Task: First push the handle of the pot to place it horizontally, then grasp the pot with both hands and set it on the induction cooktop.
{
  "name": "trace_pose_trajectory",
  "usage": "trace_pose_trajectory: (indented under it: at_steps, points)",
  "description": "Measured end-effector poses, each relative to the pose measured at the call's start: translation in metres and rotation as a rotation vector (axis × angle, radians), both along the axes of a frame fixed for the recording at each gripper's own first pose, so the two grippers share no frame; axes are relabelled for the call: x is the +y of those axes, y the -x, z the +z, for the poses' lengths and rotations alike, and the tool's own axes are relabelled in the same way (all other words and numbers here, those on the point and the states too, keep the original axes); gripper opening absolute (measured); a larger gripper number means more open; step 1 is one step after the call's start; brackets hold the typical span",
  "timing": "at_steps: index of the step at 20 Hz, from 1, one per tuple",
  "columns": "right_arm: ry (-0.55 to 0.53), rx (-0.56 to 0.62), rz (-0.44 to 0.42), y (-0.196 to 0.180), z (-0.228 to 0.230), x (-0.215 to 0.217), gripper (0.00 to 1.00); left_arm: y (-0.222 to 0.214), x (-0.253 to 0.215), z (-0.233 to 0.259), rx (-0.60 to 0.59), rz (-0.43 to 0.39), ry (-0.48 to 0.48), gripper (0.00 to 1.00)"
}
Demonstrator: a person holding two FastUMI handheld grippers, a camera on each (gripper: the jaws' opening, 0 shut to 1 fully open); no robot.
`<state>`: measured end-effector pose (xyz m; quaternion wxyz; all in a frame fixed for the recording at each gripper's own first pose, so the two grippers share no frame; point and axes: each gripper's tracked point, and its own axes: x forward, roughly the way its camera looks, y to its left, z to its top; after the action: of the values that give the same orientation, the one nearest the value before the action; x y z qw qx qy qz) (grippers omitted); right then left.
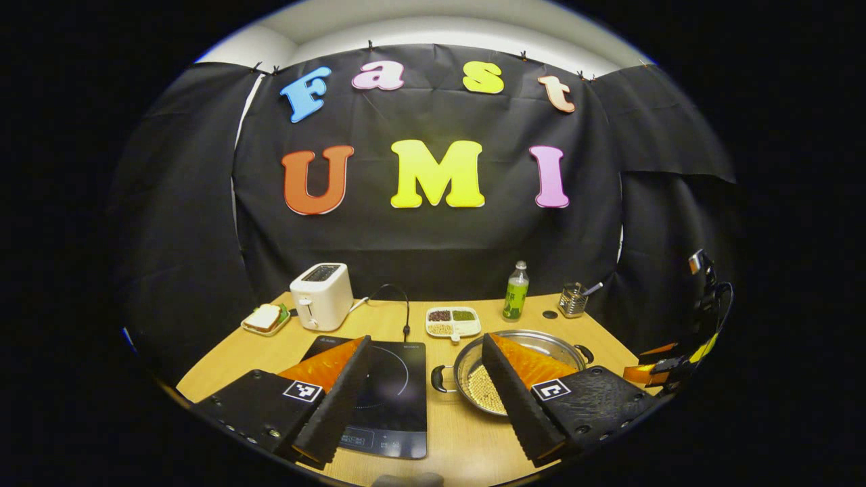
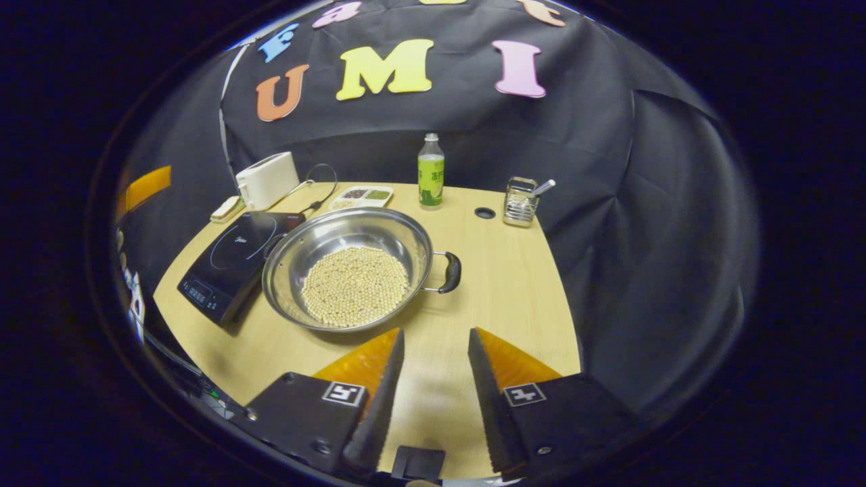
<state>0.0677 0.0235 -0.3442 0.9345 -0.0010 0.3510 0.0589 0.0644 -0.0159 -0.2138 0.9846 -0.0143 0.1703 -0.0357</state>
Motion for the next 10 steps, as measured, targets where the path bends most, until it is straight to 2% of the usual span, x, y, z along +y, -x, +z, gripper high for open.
trace_pose_trajectory:
  at_steps: [2,6,10]
  points:
    - [0.0,-0.008,-0.018,0.009,0.004,0.003,0.78,-0.001,-0.003,-0.018,0.035,-0.024,0.016,0.96]
    - [0.004,-0.002,-0.036,0.009,-0.002,0.008,0.87,-0.006,-0.016,-0.053,0.105,-0.067,0.049,0.96]
    - [-0.043,0.025,-0.044,-0.011,-0.017,0.018,0.89,-0.021,-0.024,-0.09,0.178,-0.074,0.041,0.96]
